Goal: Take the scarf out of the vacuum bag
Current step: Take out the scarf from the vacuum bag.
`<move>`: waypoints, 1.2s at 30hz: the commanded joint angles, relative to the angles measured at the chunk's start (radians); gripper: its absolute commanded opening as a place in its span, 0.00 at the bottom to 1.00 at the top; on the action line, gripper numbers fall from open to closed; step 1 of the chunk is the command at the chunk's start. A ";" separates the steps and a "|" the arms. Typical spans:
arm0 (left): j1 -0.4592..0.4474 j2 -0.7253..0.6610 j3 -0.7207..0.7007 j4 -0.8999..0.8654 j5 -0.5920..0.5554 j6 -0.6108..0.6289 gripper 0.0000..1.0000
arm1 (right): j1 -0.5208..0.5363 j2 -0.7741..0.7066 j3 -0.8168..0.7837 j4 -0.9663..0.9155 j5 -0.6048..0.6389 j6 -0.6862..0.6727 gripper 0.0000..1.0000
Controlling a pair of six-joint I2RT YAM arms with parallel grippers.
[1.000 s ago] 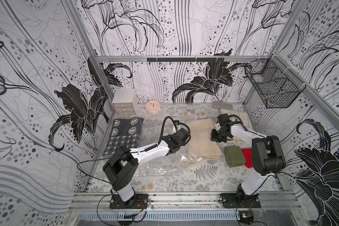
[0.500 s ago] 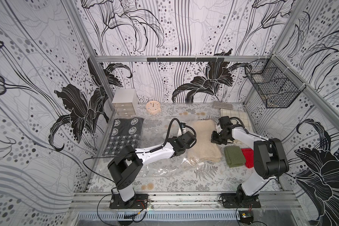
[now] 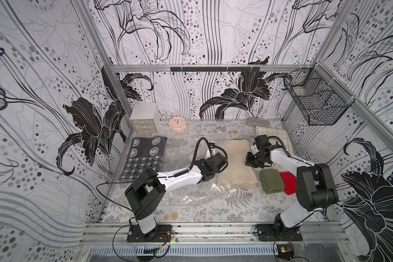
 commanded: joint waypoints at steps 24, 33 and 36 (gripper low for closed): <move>0.040 -0.099 0.016 -0.005 -0.067 0.042 0.00 | -0.106 0.143 0.134 -0.013 0.066 0.065 0.00; 0.058 -0.153 0.057 -0.011 -0.082 0.102 0.00 | -0.131 0.115 0.093 0.002 0.088 0.105 0.00; 0.059 -0.164 0.067 -0.018 -0.092 0.117 0.00 | -0.133 0.105 0.082 0.003 0.103 0.114 0.00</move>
